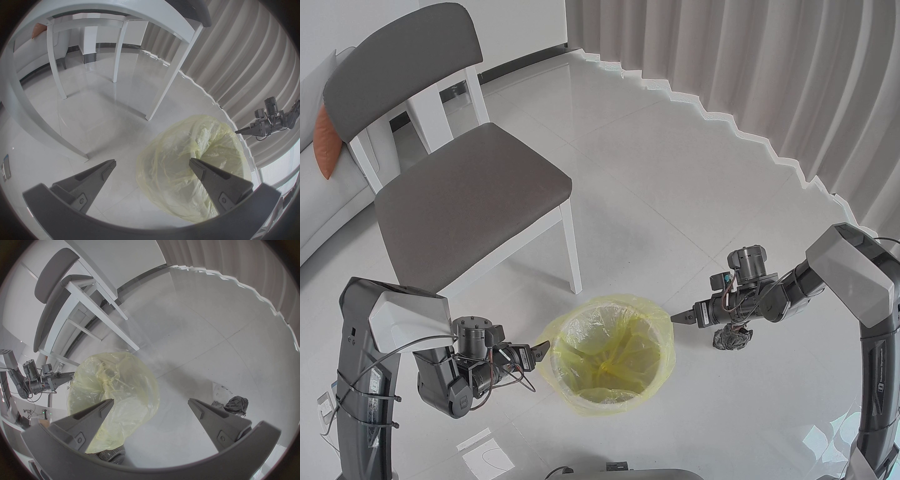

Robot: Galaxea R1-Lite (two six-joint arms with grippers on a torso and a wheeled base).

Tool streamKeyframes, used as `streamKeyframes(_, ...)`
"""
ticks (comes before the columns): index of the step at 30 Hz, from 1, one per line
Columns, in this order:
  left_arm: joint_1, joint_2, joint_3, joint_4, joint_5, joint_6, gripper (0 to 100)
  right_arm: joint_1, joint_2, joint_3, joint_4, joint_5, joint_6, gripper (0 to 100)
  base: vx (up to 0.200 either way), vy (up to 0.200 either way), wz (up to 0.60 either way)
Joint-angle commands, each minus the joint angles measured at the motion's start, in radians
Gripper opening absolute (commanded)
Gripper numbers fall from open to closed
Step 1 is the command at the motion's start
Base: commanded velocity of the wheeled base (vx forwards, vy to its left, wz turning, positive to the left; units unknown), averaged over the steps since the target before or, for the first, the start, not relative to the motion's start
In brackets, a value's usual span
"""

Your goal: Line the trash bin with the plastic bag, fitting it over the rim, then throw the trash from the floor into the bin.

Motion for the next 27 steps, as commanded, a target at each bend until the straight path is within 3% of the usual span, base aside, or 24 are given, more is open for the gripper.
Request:
streamKeyframes(1,0.015,-0.029,0.003,0.001,0.0,0.0,100,0.001,0.047,-0.036,0.0,0.009,0.0,100,0.0,0.0,0.0)
streamKeyframes(6,0.033,-0.051,0.018,0.0,0.002,-0.003,100,0.004,0.073,-0.074,0.0,0.04,0.007,100,0.0,0.0,0.0)
streamKeyframes(25,0.052,-0.058,0.082,-0.08,0.004,0.001,100,0.03,0.096,-0.096,-0.006,0.057,0.014,100,0.0,0.0,0.0)
streamKeyframes(26,0.052,-0.058,0.084,-0.08,0.004,0.001,100,0.03,0.096,-0.096,-0.006,0.057,0.014,0,0.0,0.0,0.0)
streamKeyframes(27,0.052,-0.058,0.082,-0.08,0.004,0.001,100,0.03,0.099,-0.097,-0.008,0.066,0.014,0,0.0,0.0,0.0)
